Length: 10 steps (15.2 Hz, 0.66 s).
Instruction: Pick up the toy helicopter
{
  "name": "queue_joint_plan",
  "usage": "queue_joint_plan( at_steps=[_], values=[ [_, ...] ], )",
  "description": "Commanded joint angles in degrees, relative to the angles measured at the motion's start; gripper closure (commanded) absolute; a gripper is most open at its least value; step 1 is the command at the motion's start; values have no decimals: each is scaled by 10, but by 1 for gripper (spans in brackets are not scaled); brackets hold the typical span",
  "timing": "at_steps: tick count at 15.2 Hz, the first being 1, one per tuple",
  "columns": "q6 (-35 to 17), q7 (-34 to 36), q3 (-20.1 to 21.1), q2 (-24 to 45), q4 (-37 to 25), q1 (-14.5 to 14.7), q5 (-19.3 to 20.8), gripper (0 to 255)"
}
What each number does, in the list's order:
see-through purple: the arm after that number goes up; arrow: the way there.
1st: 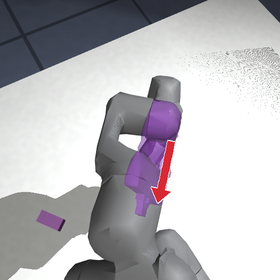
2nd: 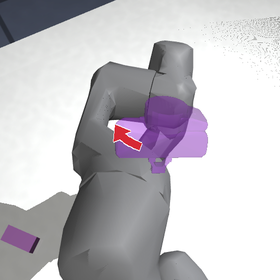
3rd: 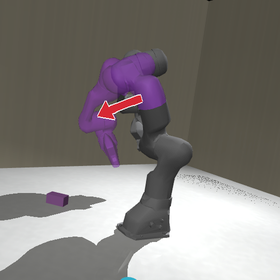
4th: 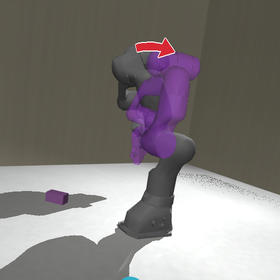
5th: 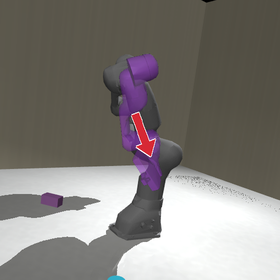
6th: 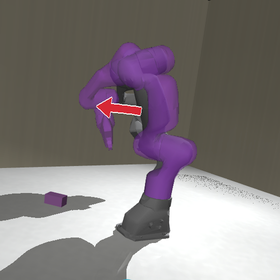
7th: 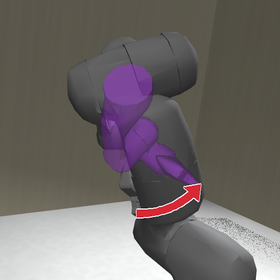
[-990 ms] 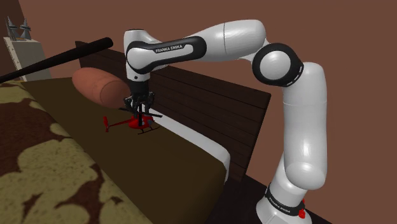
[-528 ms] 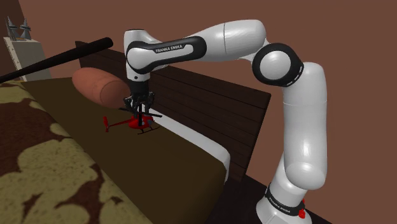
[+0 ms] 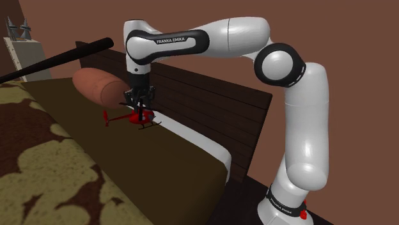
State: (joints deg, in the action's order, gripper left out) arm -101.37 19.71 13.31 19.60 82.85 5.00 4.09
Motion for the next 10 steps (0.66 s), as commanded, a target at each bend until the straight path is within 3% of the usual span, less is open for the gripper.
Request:
queue_joint_plan(
  at_steps=[1, 10],
  values=[
    [16, 0, 0, 0, -16, 1, 0, 255],
    [75, 0, 1, 6, -81, 4, 1, 255]
  ],
)
